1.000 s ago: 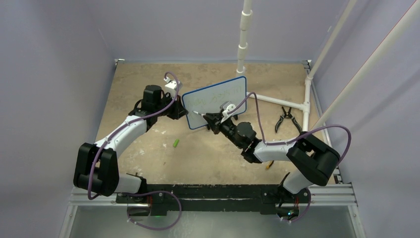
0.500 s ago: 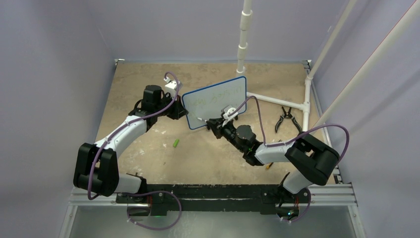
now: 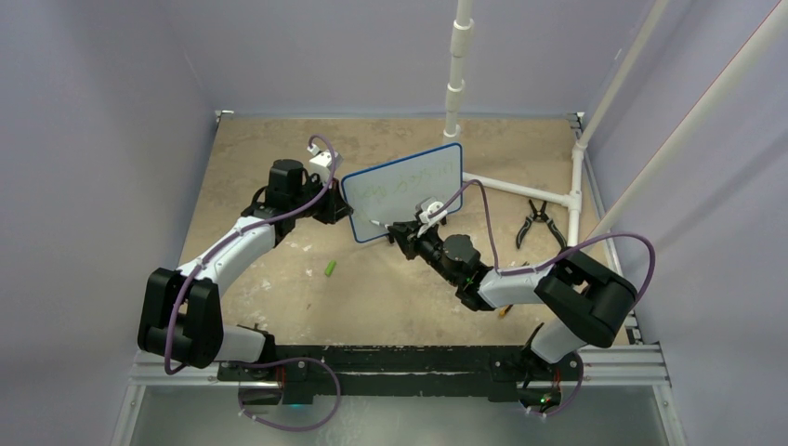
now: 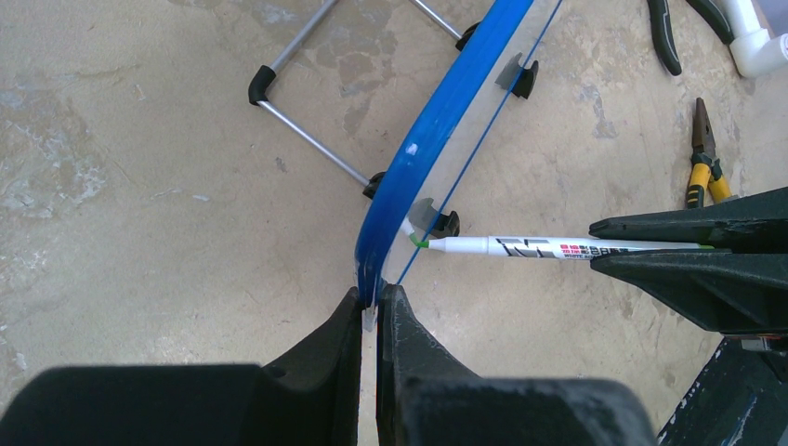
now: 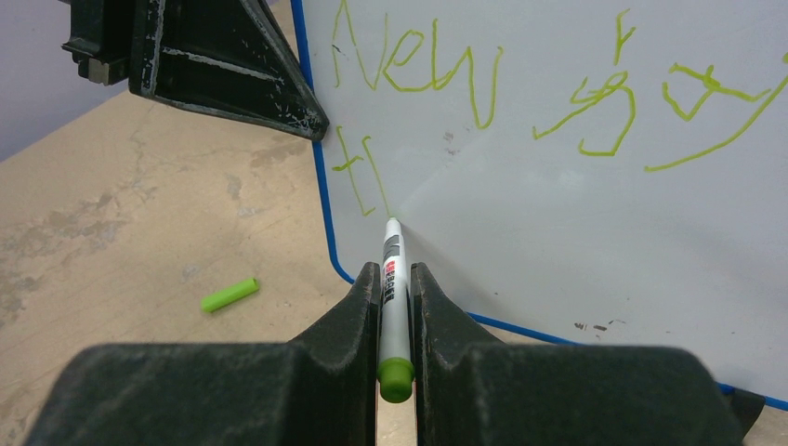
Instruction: Write a sentence on the whiteboard
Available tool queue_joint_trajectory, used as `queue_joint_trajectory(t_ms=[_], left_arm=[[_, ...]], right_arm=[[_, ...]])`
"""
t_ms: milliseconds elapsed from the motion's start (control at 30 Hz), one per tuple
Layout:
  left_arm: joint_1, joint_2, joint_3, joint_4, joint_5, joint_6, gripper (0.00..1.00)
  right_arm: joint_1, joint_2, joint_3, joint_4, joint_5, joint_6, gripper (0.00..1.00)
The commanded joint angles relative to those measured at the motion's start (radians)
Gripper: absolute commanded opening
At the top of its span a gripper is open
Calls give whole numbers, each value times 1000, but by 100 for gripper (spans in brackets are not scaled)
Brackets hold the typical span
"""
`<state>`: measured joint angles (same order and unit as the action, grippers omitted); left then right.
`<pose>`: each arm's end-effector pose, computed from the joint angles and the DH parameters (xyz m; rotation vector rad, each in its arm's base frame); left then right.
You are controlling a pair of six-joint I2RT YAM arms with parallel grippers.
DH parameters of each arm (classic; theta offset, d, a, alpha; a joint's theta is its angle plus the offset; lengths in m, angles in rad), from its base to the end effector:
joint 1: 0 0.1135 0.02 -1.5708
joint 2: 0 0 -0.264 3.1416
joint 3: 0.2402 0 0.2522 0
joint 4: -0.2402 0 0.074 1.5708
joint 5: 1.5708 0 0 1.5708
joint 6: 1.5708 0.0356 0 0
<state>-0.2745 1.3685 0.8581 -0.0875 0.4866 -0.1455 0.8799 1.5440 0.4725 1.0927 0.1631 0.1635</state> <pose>0.2815 -0.0966 0.2454 0.4243 2.1482 -0.7664 0.1905 0.2213 0.1934 -0.4322 1.5324 0.6952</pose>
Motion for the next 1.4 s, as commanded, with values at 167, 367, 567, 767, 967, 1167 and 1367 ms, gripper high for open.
queue_joint_trajectory(t_ms=[167,367,567,767,967,1167,1367], left_arm=[[-3,-32,27,28,15,-3,0],[-3,-31,28,28,15,-3,0],[-3,-32,27,28,15,-4,0],[-3,-34,28,28,14,-3,0],[-3,-34,28,28,15,-3,0],[-3,-35,27,27,14,-3,0],[-3,-37,28,26,14,-3,0]], right_arm=[[1,-14,49,87,21,-21,0],[0,-19,43,97,47,-22,0],[1,-34,26,75,103,-17,0],[0,-50,-8,71,129,1,0],[1,-39,-15,49,124,25,0],[1,-28,-23,0,110,54,0],[1,-22,-38,-11,108,85,0]])
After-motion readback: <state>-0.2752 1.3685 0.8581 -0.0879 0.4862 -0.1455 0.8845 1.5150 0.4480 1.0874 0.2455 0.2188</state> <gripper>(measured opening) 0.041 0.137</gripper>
